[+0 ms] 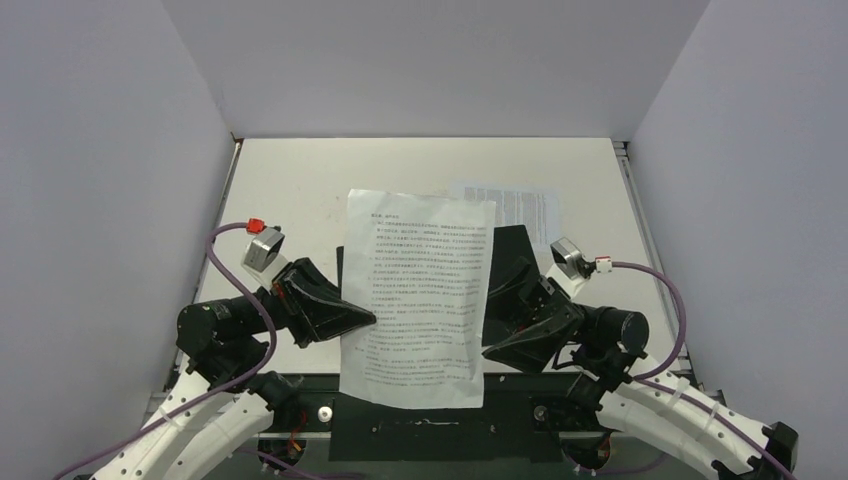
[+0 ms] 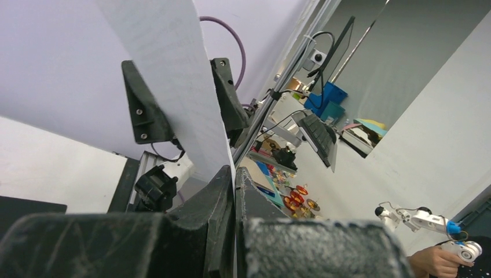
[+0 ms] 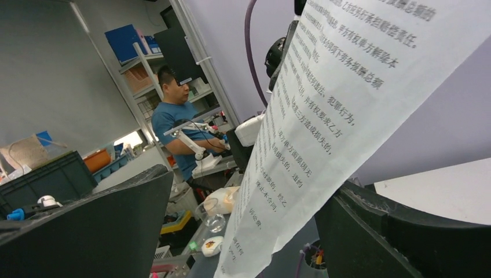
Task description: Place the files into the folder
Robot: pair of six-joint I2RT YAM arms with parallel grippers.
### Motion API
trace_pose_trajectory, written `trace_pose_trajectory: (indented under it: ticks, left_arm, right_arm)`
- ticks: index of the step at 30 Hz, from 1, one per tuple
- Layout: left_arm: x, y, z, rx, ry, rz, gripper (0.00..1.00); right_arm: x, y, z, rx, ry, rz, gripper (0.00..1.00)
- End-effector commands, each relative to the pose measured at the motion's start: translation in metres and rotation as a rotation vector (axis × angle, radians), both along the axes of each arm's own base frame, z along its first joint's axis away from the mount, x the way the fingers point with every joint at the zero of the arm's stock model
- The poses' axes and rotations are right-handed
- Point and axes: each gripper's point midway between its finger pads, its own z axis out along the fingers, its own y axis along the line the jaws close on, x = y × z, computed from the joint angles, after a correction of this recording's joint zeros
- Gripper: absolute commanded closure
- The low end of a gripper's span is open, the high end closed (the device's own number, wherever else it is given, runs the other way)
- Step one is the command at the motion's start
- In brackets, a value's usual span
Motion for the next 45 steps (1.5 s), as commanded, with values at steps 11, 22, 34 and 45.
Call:
trace_pose_trajectory:
  ticks: [11, 22, 34, 45]
  left_arm:
    - [0.021, -0.001, -0.030, 0.118, -0.006, 0.152, 1.00]
    - [0.047, -0.002, -0.050, 0.154, 0.059, 0.266, 1.00]
    - [0.058, -0.002, -0.064, 0.142, 0.104, 0.305, 1.00]
    - [0.113, 0.016, -0.129, 0.322, 0.326, 0.608, 0.20]
  right_arm:
    - [0.014, 0.006, 0.003, -0.103, -0.035, -0.107, 0.48]
    - [0.037, 0.017, -0.018, -0.237, 0.004, -0.194, 0.74]
    - [0.059, 0.023, -0.024, -0.284, 0.018, -0.284, 0.95]
    - [0.096, 0.017, -0.049, -0.527, 0.022, -0.481, 0.95]
